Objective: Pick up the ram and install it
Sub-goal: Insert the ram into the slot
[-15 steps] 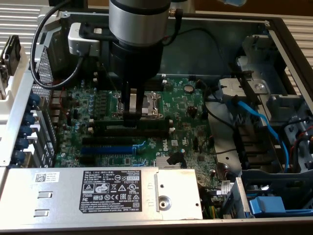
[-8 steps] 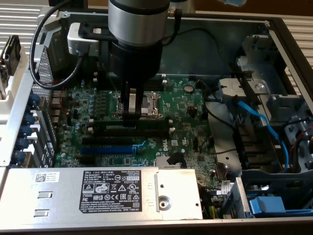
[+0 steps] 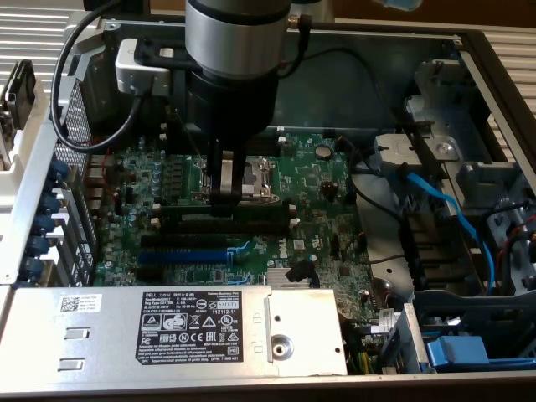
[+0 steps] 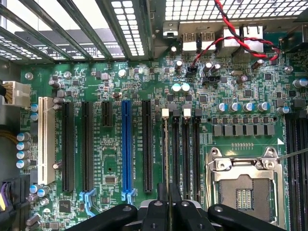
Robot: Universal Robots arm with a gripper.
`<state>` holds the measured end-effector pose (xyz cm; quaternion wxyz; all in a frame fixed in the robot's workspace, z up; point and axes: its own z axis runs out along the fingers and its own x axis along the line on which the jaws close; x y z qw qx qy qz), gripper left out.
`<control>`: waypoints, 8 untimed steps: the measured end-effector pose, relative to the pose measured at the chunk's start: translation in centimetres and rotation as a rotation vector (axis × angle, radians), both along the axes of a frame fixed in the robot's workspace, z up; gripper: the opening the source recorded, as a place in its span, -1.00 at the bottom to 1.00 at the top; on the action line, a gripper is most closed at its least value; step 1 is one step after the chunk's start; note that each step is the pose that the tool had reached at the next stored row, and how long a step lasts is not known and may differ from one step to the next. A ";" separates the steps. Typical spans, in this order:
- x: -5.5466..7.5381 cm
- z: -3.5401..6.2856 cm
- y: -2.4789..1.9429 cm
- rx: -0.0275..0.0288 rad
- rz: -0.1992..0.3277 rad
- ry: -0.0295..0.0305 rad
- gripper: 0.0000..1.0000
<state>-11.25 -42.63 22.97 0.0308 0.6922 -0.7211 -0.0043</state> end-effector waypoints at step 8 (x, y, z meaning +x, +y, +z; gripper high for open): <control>-0.1 -0.04 0.00 0.0002 0.003 0.0000 -0.74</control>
